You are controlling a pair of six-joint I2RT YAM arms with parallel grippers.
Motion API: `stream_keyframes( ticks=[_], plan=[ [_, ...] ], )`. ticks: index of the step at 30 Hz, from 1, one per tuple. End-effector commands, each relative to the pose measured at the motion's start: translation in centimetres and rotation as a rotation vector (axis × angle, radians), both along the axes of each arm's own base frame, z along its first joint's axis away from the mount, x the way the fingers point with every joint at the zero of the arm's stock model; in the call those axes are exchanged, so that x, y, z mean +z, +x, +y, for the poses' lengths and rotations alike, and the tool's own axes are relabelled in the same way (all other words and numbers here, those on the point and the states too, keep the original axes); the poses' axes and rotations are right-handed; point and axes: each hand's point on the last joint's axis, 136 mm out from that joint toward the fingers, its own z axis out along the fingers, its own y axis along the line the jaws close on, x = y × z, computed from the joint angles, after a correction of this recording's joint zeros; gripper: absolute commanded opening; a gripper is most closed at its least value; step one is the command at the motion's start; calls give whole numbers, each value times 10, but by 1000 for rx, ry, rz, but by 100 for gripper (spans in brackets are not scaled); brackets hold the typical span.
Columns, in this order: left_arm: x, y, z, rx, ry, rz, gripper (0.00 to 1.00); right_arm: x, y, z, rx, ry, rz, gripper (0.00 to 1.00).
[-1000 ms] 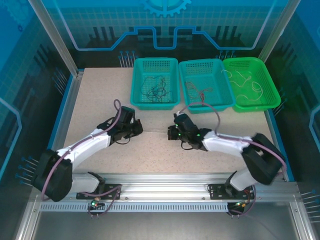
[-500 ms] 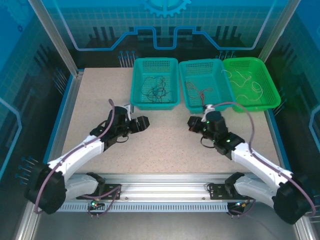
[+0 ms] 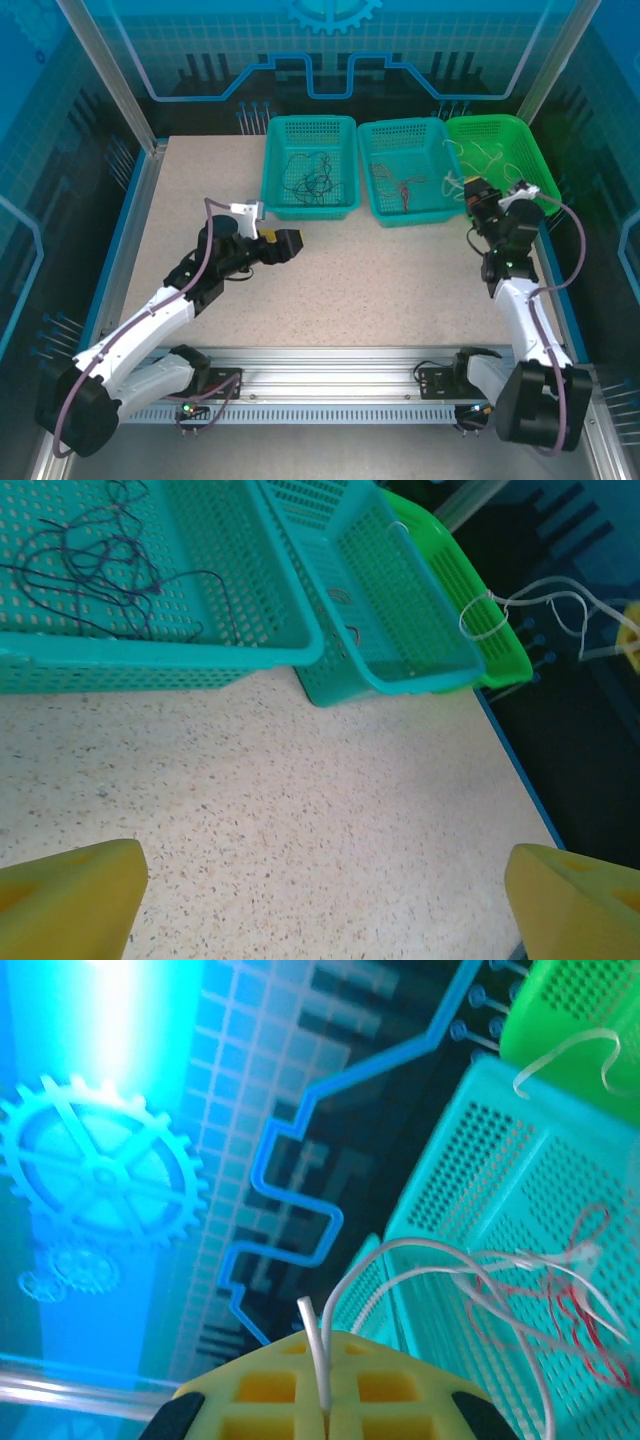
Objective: Untangle the cables
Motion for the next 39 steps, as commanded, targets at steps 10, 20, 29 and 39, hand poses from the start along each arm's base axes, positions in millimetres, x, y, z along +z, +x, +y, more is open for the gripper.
stream_keyframes(
  ticks=[10, 20, 29, 39],
  plan=[
    [4, -11, -5, -57, 33, -69, 99, -11, 120, -103, -124, 24, -25, 0],
    [-7, -7, 31, 112, 182, -74, 99, -56, 145, -94, -41, -127, 183, 100],
    [-36, 7, 119, 538, 372, 14, 98, -86, 53, -59, 31, -460, 380, 100],
    [-29, 17, 118, 554, 339, 24, 98, -154, 59, -111, -35, -534, 969, 99]
  ],
)
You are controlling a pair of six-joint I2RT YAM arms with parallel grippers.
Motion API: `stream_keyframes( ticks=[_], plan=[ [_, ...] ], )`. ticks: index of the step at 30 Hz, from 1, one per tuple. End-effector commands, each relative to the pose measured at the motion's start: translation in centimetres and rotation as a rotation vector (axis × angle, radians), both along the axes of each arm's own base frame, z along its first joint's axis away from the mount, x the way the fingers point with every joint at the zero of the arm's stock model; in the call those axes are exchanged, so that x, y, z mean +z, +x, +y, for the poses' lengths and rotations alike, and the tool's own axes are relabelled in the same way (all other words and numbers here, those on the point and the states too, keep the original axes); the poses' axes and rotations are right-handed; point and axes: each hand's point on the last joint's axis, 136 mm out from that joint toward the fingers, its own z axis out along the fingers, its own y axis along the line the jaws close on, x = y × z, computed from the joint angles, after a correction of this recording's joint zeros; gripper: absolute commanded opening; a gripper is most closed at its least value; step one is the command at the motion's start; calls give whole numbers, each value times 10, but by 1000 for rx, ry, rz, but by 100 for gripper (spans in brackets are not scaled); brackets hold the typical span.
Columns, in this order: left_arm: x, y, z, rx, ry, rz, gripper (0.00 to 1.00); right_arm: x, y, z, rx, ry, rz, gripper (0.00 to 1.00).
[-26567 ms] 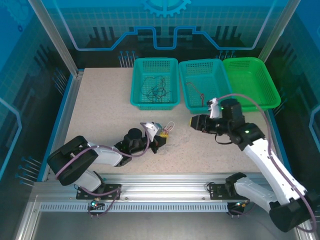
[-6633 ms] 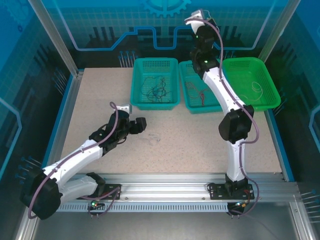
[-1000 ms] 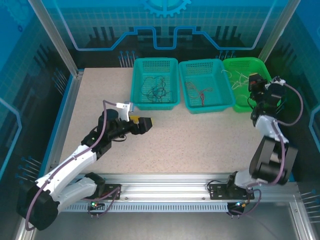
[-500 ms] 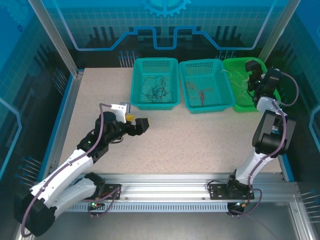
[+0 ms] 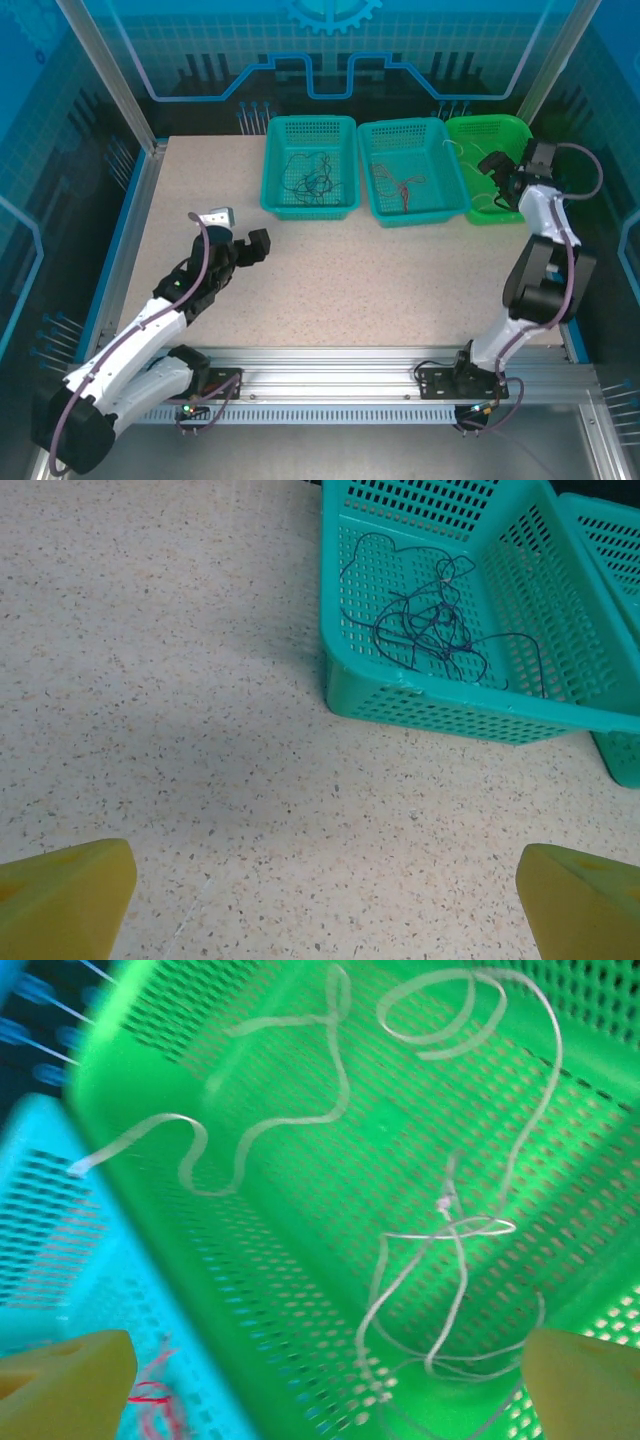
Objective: Untangle the cables
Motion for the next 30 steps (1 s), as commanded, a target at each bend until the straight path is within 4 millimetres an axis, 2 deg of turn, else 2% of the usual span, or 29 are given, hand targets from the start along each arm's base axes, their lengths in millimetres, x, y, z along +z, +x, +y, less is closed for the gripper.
stream_keyframes(
  ticks=[1, 3, 5, 7, 9, 13, 16, 18, 21, 22, 25, 27, 28, 30],
  plan=[
    [9, 3, 5, 39, -22, -13, 98, -11, -20, 5, 21, -83, 188, 100],
    [9, 0, 8, 45, -6, -13, 98, 7, -17, 20, 61, -88, 97, 100],
    [5, -2, 15, 64, 30, -22, 99, 29, -23, 43, 141, -106, 7, 100],
    [-2, -3, 26, 102, 76, -36, 99, 44, -44, 64, 196, -188, -54, 100],
    [-11, -4, 37, 141, 125, -49, 99, 50, -68, 83, 230, -258, -136, 100],
    [-22, -1, 54, 190, 245, -89, 99, 28, -114, 109, 318, -449, -294, 100],
    [-18, 7, 60, 204, 318, -142, 99, 11, -129, 117, 375, -628, -378, 100],
    [-11, 14, 55, 172, 336, -214, 99, -3, -129, 122, 415, -644, -367, 100],
    [-7, 27, 49, 135, 367, -280, 99, -31, -112, 131, 486, -611, -315, 100],
    [-11, 32, 50, 134, 381, -284, 99, -39, -104, 136, 511, -603, -320, 100],
    [-26, 49, 52, 109, 403, -286, 99, -38, -80, 151, 560, -653, -369, 100],
    [-40, 62, 51, 63, 407, -290, 99, -60, -70, 162, 615, -655, -349, 100],
    [-47, 67, 53, 65, 427, -270, 99, -60, -68, 172, 655, -690, -413, 100],
    [-54, 76, 60, 72, 457, -304, 99, -64, -74, 180, 694, -684, -385, 100]
  ],
)
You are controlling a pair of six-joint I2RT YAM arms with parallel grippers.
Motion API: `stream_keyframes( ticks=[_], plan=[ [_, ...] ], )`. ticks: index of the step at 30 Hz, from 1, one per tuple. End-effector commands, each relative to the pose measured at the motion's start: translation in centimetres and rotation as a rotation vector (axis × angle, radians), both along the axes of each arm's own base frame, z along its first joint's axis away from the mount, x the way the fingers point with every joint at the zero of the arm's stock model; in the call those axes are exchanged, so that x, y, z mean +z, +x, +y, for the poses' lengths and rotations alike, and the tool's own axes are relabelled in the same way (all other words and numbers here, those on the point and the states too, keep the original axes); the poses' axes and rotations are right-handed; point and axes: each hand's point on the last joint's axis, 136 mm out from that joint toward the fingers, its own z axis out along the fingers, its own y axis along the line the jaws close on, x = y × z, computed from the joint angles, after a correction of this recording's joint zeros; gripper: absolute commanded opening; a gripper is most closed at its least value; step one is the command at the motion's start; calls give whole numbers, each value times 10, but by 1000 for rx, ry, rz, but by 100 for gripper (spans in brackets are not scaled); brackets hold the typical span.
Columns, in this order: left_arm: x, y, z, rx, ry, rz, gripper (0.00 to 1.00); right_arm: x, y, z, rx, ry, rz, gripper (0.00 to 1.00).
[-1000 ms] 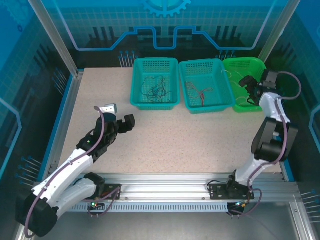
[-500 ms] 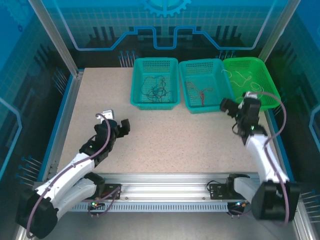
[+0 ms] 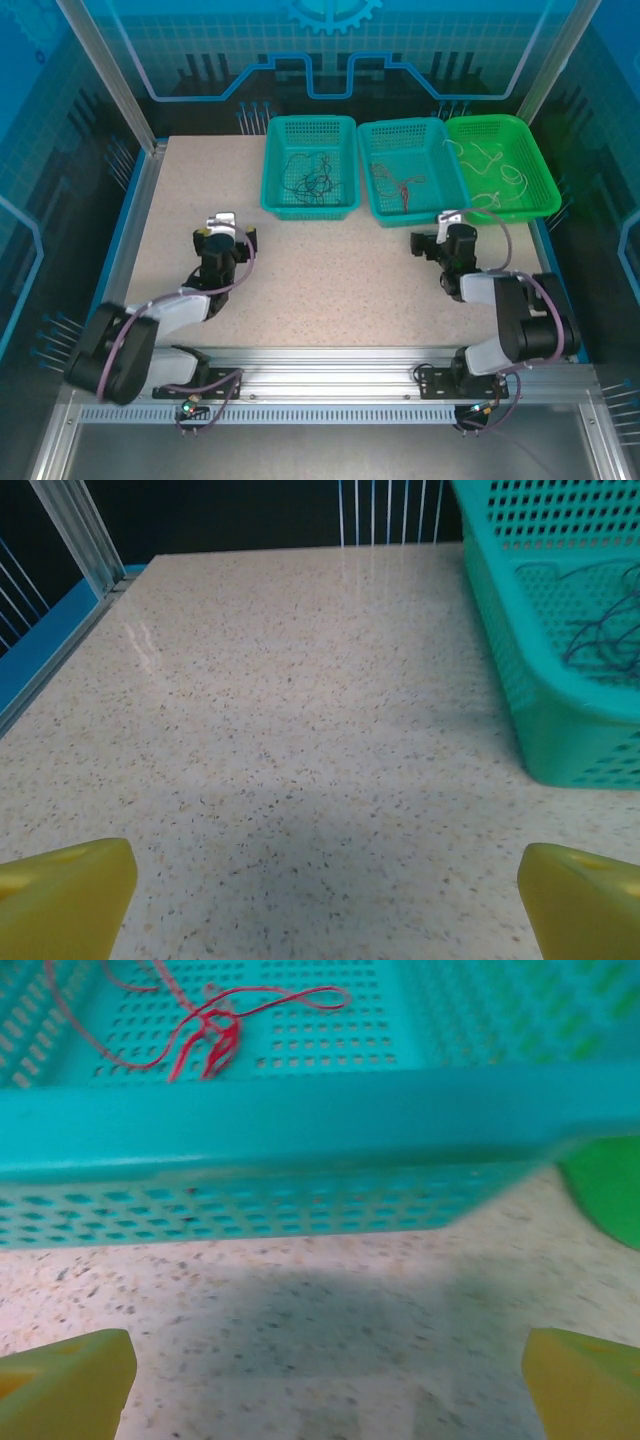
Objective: Untangle the cables
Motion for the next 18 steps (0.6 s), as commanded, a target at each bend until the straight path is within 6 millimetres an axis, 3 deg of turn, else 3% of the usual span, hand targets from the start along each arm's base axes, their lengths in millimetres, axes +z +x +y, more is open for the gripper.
stream_keyframes(
  ticks=[1, 3, 7, 18],
  plan=[
    [12, 20, -1, -84, 10, -143, 99, 36, 18, 15, 78, -39, -172, 100],
    [-7, 21, 13, -95, -119, -115, 99, 34, 20, 9, 58, -19, -151, 100],
    [-13, 32, 39, 15, -161, -69, 99, 34, 21, 9, 55, -19, -142, 100],
    [-12, 33, 35, -8, -158, -73, 99, 33, 21, 19, 135, 7, -133, 100]
  ],
)
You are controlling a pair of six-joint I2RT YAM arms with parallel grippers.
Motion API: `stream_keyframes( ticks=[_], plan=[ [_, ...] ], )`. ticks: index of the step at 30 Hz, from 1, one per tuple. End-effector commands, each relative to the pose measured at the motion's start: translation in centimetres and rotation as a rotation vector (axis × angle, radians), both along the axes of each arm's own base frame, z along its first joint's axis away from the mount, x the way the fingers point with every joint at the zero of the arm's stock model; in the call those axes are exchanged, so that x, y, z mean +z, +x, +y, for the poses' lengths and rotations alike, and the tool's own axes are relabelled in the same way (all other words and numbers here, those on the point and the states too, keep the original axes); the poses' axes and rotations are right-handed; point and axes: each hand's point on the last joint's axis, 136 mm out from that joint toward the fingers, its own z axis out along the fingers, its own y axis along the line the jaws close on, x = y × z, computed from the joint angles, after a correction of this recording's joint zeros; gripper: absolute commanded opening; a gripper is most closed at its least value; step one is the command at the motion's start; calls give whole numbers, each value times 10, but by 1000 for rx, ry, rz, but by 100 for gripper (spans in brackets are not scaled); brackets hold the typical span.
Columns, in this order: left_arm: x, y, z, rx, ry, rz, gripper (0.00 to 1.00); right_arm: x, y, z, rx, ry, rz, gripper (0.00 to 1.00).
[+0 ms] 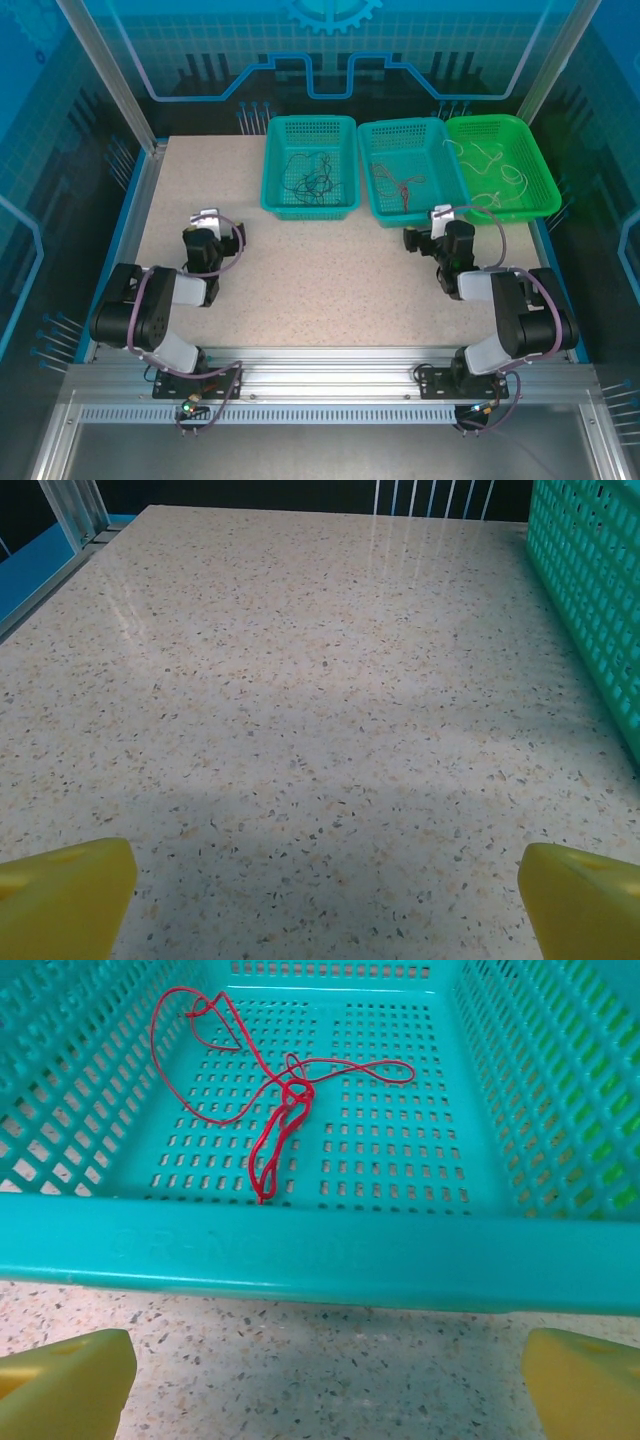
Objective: Untangle the cables
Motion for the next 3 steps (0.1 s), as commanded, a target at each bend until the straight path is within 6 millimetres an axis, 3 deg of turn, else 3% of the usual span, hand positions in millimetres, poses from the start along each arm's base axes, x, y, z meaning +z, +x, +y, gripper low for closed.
stream_keyframes(
  ticks=[1, 3],
  plan=[
    [14, 8, -4, -13, -32, -53, 99, 13, 7, 2, 33, 0, -45, 100],
    [14, 8, -4, -14, -33, -53, 99, 13, 7, 1, 22, -5, -46, 100]
  ],
)
